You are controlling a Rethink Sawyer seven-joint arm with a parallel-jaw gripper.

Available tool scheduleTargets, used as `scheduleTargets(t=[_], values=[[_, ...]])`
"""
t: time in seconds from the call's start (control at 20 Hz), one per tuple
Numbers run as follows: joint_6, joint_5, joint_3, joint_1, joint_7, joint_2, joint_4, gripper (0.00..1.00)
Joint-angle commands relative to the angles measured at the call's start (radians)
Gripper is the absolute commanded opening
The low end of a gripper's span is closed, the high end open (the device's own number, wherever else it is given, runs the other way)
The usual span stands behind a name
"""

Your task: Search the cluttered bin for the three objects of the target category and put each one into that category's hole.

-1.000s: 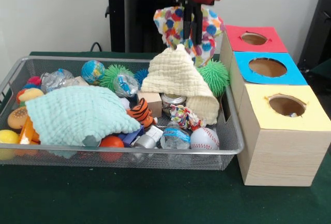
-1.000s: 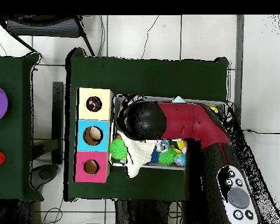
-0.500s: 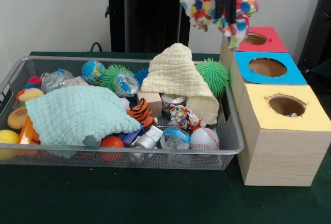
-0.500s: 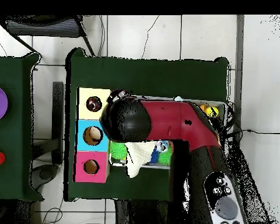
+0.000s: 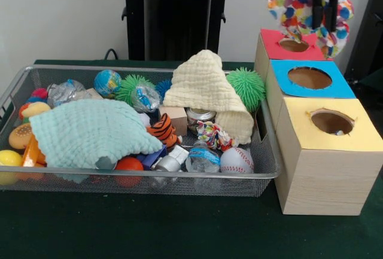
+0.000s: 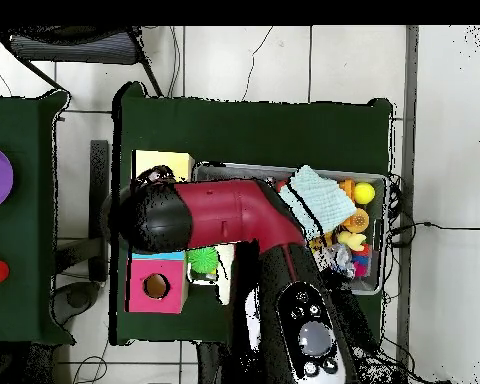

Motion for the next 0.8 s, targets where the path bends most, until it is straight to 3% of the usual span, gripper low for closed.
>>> scheduleTargets(t=[0.05,0.4,0.8], values=[[-0.161,0.001,-0.043,0.011,0.119,0.135,0.034,0.00],[-0.261,-0.020,-0.055,0.031,0.073,0.256,-0.105,0.00],[-0.239,-0.013,-0.066,0.043,0.047,0.280,-0.164,0.00]])
